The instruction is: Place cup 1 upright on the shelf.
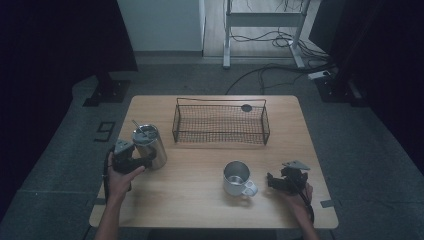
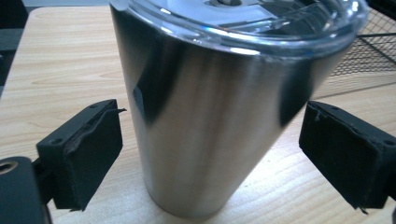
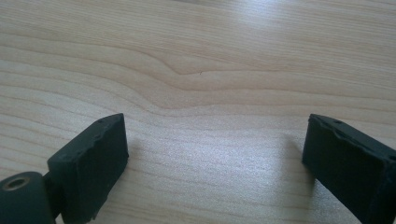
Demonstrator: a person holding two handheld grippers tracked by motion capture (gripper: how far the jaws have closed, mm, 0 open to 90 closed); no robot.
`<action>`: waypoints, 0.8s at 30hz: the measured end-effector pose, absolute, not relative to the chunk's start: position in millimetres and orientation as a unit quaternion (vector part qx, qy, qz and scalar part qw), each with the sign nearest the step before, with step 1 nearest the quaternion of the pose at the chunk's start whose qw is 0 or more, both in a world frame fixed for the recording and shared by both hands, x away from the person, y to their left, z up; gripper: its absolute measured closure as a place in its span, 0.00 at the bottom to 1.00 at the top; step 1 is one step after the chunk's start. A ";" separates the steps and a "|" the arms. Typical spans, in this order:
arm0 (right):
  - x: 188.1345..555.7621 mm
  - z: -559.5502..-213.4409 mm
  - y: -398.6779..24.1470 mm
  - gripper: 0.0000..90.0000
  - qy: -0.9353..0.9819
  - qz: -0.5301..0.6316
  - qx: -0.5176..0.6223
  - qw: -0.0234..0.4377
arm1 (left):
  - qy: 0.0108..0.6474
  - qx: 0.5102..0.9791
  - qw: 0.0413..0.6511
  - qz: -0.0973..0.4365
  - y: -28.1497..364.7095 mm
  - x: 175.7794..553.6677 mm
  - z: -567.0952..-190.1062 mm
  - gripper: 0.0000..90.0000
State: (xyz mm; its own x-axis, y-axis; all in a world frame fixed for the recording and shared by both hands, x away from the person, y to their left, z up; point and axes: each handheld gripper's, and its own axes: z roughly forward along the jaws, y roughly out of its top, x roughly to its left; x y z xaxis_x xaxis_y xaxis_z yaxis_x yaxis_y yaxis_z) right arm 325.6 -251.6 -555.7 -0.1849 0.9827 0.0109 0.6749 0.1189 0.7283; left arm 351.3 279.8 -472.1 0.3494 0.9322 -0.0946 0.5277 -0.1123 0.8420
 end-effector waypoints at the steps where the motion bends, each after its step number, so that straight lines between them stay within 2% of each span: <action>1: 325.6 -555.7 -251.6 0.07 0.705 0.309 0.588 0.250 | 0.517 0.706 0.420 0.241 279.4 351.8 -472.0 0.07; 24: 325.7 -555.7 -251.7 0.08 0.704 0.309 0.588 0.250 | 0.511 0.710 0.411 0.259 267.8 371.4 -470.9 0.03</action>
